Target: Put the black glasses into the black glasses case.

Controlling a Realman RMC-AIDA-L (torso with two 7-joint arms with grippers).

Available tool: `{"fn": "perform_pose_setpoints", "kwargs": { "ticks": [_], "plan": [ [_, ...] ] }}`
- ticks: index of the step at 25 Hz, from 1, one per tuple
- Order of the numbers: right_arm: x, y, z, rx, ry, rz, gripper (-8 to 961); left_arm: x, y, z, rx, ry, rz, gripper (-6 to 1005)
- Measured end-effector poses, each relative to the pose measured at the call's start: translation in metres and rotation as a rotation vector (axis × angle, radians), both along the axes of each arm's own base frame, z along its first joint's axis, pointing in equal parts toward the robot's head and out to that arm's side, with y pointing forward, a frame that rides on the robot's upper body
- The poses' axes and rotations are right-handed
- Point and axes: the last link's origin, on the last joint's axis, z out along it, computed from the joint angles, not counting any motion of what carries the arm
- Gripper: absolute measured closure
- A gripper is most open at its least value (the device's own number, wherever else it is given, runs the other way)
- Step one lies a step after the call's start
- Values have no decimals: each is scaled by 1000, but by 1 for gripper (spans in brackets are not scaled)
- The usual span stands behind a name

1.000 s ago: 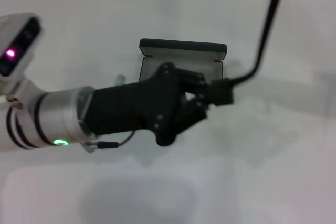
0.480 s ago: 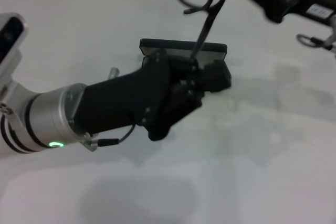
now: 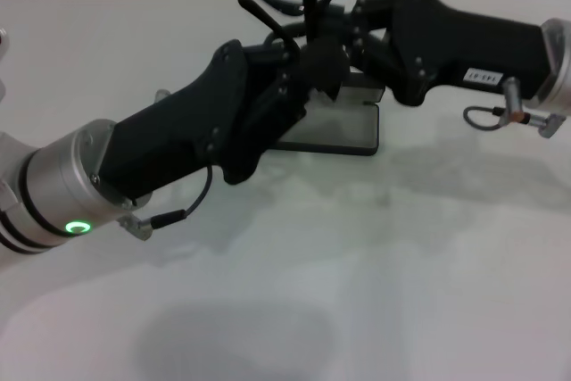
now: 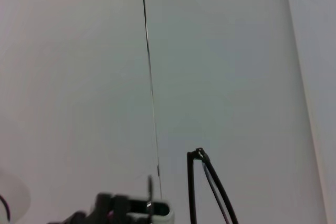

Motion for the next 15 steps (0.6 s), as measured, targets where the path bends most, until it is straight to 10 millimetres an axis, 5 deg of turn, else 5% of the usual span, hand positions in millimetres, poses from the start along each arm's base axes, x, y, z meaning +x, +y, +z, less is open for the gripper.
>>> {"fn": "perform_pose_setpoints", "kwargs": {
  "ticks": [15],
  "plan": [
    [-2, 3, -12, 16, -98, 9, 917, -8, 7, 1, -20, 26, 72, 961]
  ]
}}
